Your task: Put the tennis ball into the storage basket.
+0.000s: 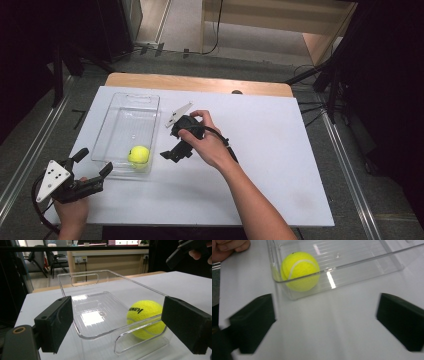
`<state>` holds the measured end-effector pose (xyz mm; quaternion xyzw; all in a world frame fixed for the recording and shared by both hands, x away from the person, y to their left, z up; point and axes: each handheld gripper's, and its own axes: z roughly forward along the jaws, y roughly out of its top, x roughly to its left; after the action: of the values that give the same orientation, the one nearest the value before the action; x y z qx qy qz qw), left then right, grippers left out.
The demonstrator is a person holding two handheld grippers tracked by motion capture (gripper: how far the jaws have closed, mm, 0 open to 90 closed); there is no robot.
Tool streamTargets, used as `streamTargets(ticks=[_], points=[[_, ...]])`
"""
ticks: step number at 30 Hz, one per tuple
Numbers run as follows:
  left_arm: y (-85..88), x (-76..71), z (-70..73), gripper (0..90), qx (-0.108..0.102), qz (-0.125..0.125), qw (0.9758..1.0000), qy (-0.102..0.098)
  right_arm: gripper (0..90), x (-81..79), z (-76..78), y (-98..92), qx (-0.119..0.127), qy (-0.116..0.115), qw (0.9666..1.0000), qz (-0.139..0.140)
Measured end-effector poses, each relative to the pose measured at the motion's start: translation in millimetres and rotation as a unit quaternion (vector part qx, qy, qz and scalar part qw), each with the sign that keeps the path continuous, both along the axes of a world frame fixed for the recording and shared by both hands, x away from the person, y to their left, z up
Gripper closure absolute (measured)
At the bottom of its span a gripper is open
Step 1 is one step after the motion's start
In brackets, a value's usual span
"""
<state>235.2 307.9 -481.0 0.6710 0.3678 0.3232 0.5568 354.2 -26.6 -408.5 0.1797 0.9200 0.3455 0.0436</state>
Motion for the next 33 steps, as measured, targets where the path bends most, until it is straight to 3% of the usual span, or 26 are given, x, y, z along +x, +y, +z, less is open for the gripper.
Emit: streamTargets(ticks=[7,33], points=[[-0.3,-0.2,-0.1,11.1,0.002,0.001,1.0,0.0,0.0,-6.3,-1.6,-15.6,0.006,-0.01,0.9997,-0.02],[-0.7,-0.7,-0.4,11.1,0.005,0.004,1.0,0.001,0.0,-23.4,-15.2,-80.6,0.035,-0.01,0.9963,-0.078]])
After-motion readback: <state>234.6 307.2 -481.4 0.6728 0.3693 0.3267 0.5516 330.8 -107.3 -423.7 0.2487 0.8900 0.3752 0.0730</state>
